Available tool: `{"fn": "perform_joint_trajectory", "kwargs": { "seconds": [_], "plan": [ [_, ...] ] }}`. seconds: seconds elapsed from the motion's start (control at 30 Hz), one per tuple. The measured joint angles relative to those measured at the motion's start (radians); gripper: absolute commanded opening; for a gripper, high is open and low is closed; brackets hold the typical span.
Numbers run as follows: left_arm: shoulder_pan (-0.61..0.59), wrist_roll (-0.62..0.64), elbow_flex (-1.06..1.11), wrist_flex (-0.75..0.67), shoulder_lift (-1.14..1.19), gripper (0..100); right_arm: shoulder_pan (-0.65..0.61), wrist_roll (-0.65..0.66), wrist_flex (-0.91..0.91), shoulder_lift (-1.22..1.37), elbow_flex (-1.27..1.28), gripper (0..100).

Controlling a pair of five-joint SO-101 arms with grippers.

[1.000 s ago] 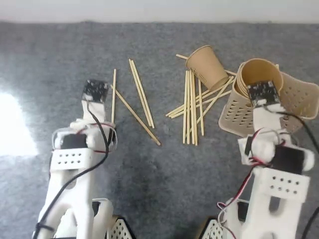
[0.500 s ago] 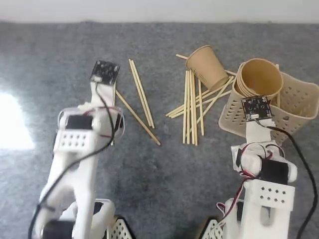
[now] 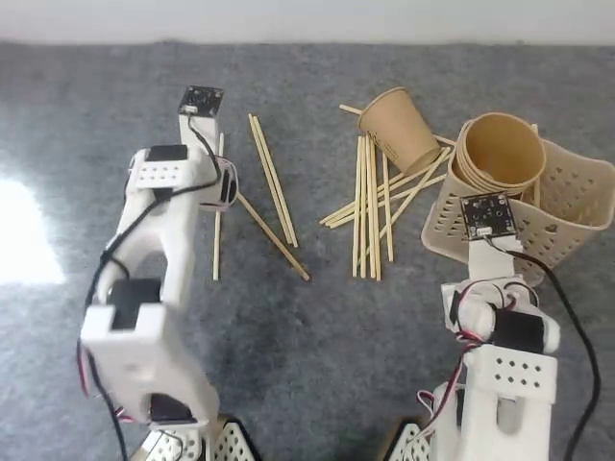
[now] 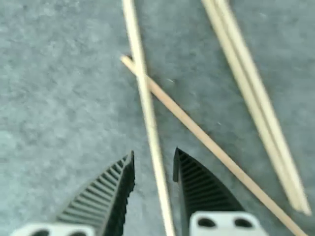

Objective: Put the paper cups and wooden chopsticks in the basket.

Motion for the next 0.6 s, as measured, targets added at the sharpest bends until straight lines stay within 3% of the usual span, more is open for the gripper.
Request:
{"fn": "perform_joint_trajectory", "kwargs": {
  "seconds": [0.2,0.6],
  "plan": [
    [-0.005,0.0,-0.1,0.0,0.143,14,0.002,0.0,-0.003,0.0,-0.002,23.1],
    [0.015,0.0,-0.143,0.094,0.153,11,0.002,0.0,-0.003,0.0,-0.002,23.1]
  ]
}}
